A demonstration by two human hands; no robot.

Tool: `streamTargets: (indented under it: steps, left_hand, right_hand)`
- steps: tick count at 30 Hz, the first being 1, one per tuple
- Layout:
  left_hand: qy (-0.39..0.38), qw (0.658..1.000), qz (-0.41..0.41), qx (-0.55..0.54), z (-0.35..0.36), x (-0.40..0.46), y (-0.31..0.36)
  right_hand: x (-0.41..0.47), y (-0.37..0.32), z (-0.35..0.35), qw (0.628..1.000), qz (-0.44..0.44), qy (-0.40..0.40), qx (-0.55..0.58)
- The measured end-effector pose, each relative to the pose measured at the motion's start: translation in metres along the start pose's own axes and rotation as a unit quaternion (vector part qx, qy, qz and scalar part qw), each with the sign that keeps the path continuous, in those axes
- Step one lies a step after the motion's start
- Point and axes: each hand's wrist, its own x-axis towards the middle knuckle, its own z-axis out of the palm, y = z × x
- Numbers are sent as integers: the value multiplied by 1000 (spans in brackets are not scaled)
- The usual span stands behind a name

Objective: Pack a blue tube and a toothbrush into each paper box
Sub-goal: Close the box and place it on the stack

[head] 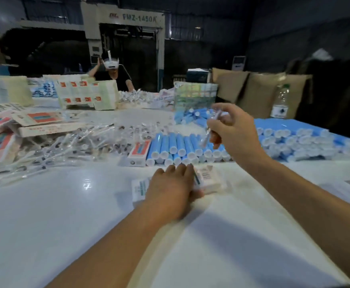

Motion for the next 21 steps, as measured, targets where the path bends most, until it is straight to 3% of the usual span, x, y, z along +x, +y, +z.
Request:
streamTargets:
  steps: [3, 6, 12, 17, 21]
  left_hand:
    - [17, 1000, -1, -20, 0, 0, 7]
    - [22, 1000, -9, -20, 0, 2, 10]
    - [43, 999, -23, -17, -4, 0, 14]
    - [46, 999, -5, -2, -2, 1, 25]
    - [52, 999, 0, 4, -1, 2, 34]
  right_hand:
    - [-28, 36, -54, 979, 136, 129, 81]
    - [-49, 59, -67, 954, 214, 155, 140]
    - [-54, 64, -48, 959, 209, 128, 144]
    - [-58, 67, -36, 968, 202, 124, 84]
    - [-64, 67, -31, 959, 216, 129, 128]
